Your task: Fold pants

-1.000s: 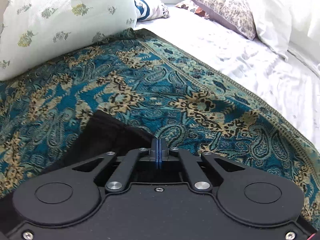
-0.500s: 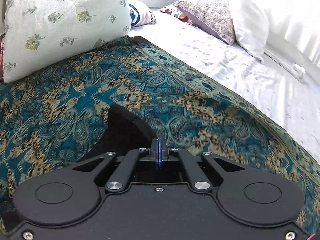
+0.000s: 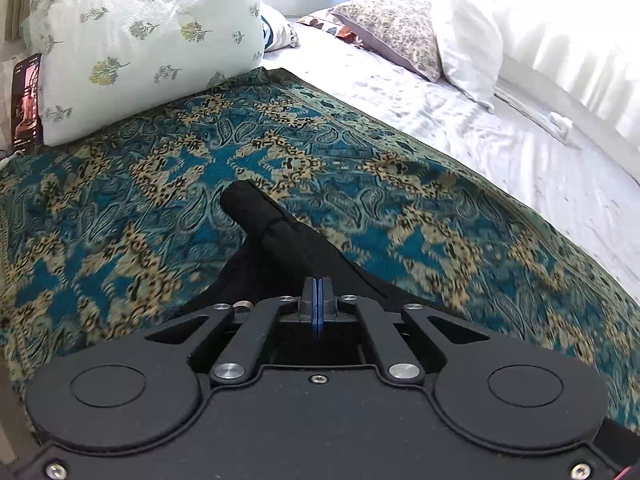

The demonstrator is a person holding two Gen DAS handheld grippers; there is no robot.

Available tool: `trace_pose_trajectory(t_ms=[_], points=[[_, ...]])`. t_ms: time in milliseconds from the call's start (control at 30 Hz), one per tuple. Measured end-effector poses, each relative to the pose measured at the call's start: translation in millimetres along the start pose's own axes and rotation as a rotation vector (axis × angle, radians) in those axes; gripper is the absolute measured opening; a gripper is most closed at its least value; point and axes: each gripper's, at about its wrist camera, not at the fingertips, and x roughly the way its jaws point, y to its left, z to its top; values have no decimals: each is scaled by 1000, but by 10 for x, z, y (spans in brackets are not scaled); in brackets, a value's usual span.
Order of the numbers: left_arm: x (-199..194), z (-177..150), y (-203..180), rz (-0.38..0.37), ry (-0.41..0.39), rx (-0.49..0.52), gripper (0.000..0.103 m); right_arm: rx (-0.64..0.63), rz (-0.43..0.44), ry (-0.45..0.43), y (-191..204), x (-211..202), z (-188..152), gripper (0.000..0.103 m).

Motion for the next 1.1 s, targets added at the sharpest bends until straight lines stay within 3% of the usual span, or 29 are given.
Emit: trace_pose_trajectory(t_ms=[200,333,633,867,1100], points=[[-432,-192,205,-38,-41,30,1,-2,29,-6,-342,-363,-167,4],[-622,-425,405,-17,-45,43,1,1,44,-9,-588,-574,-355,4],[-724,-950,906,5,10,8,1,-35,7,-7,-948,-788,-849,4],[-919,-1099,993,21,-43,77,1,-107,-16,-83,-1015,-1032,-1103,4],[-831,-1309,1119,60,-9,83,1,-98,-23,-66,-1175,-1041,-1273,5]])
